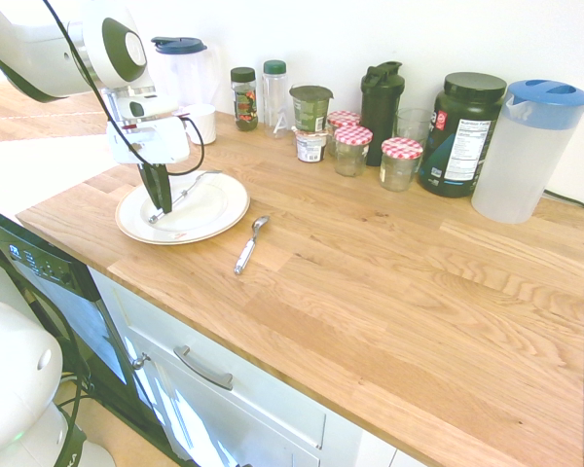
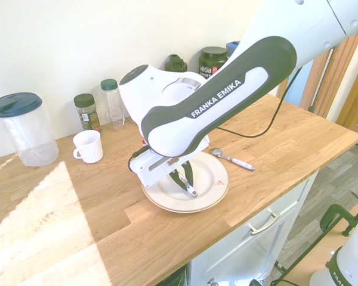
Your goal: Put the fork into the plate
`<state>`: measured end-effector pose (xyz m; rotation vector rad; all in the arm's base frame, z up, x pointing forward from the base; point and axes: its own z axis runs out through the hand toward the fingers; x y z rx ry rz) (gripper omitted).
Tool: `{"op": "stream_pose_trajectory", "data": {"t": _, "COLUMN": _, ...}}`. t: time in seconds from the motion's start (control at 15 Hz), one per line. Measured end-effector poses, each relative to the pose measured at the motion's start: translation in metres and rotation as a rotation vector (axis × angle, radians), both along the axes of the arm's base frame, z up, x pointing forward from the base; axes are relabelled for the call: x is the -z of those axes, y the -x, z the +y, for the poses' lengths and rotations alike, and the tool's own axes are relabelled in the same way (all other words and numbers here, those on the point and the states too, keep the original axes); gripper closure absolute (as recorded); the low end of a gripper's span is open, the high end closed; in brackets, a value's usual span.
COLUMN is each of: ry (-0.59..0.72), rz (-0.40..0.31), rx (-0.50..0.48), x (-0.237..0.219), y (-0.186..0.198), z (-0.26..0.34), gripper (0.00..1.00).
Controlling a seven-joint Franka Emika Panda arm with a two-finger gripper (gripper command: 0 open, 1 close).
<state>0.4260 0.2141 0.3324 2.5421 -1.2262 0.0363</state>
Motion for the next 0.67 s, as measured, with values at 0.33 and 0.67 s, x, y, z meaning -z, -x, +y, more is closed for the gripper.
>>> {"op": "stream_pose_trajectory", "data": {"t": 0.33, "ry": 0.007, "rz": -0.005, "rx": 0.015, "x": 0.0008, "y": -0.0018, "z": -0.0035, "gripper": 0.00}}
{"op": "stream_pose_trajectory", "data": {"t": 0.67, "ry": -0.014, "rz": -0.048, "rx": 0.030, "x": -0.0060, "y": -0.0037, "z": -0.0091, "gripper": 0.00}}
